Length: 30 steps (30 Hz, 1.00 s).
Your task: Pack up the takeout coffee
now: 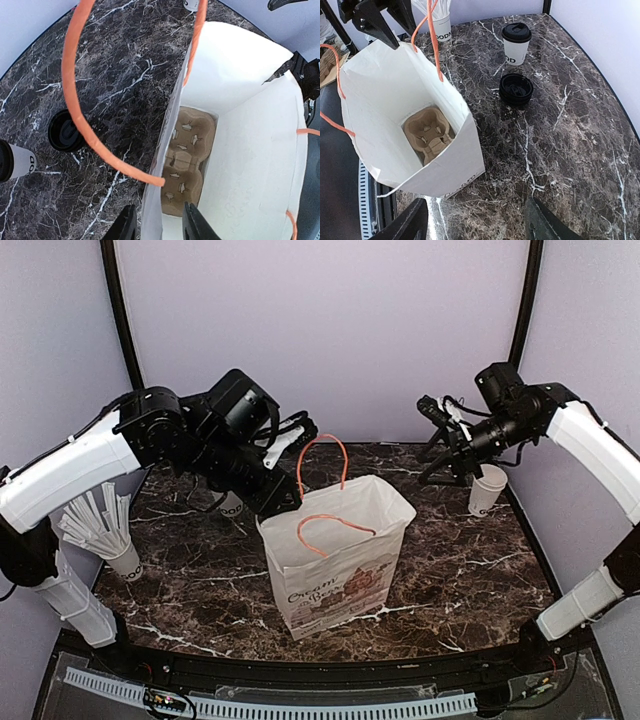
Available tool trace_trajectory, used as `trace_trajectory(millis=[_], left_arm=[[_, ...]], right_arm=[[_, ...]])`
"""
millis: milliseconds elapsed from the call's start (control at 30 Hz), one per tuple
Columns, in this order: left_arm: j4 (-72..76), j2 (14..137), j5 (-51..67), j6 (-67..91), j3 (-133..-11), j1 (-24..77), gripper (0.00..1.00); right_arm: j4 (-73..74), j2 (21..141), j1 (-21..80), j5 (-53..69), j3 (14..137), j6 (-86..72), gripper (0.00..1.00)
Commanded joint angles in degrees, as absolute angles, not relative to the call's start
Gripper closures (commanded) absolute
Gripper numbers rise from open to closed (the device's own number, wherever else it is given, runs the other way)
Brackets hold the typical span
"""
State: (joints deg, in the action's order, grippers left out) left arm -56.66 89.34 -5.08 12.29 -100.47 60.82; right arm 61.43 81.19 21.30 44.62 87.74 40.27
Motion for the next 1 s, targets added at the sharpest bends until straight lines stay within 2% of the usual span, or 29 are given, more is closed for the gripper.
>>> trace_trajectory(millis=[0,133,200,267,333,567,967], left_arm=[[-56.44,87.29,-3.04,14.76,-98.57,60.21,0.67],[-56.17,87.70,-3.66,13.57,-97.46,60.01,0.69],[-55.79,88.22,-3.16,12.20,-97.44,59.91,0.78],[-55.53,88.93,-2.87,10.96,-97.98,59.79,0.93],[-55.47,90.25,-2.93,9.59,-99.40,59.73,0.99],[-52.32,95.37,-4.54,1.85,-107.15,59.78,1.00],[-42.38,99.78,-15.99,-15.55,-109.18,62.44,1.00]], right_arm=[[60.28,83.83,25.65,43.35,90.20,37.92,0.33],[60.42,85.03,27.64,41.72,91.19,37.22,0.33],[60.44,84.84,27.76,41.28,91.38,36.20,0.34],[60.41,84.75,27.36,40.62,92.44,33.87,0.35],[62.03,85.09,26.13,40.73,94.70,32.98,0.36],[64.85,84.70,17.18,42.53,97.69,33.01,0.37],[48.17,81.14,2.22,35.03,87.06,18.98,0.36]])
